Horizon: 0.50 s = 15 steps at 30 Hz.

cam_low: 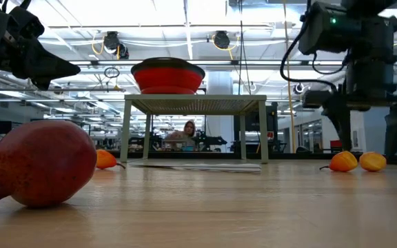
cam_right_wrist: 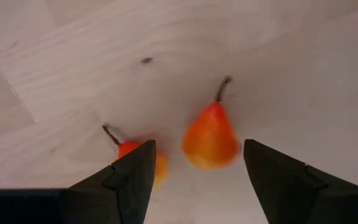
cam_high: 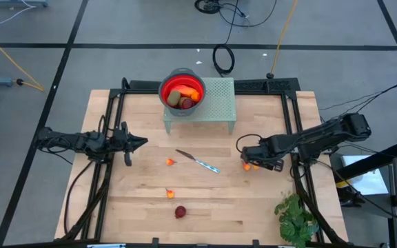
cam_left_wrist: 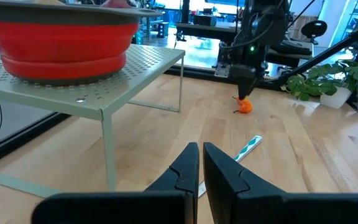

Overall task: Pick & Place Fruit
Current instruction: Put the peach into the red strainer bowl

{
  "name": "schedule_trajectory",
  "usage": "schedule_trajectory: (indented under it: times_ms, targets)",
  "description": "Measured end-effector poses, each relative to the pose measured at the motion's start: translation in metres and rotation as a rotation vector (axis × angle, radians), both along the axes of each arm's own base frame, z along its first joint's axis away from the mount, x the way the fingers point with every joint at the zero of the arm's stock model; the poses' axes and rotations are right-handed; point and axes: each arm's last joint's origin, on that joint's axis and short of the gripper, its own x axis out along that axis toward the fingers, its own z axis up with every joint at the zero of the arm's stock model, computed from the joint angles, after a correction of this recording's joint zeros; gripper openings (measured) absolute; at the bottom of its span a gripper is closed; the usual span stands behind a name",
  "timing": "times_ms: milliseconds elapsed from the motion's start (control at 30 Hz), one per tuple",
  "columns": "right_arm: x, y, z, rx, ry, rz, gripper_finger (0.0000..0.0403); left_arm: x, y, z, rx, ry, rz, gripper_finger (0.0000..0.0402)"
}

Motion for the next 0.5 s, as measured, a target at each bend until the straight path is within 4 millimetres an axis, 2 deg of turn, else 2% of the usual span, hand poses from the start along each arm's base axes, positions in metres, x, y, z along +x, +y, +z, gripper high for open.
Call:
schedule_trajectory:
  times_ms: [200, 500]
  targets:
    - [-0.007, -0.001, -0.021, 0.011, -0.044, -0.047, 0.0236, 0.000, 0.000, 0.000, 0.000, 0.000, -0.001, 0.0021]
    - [-0.009, -0.001, -0.025, 0.011, -0.042, -0.065, 0.0214, 0.000, 0.000, 0.000, -0.001, -0.001, -0.001, 0.0021]
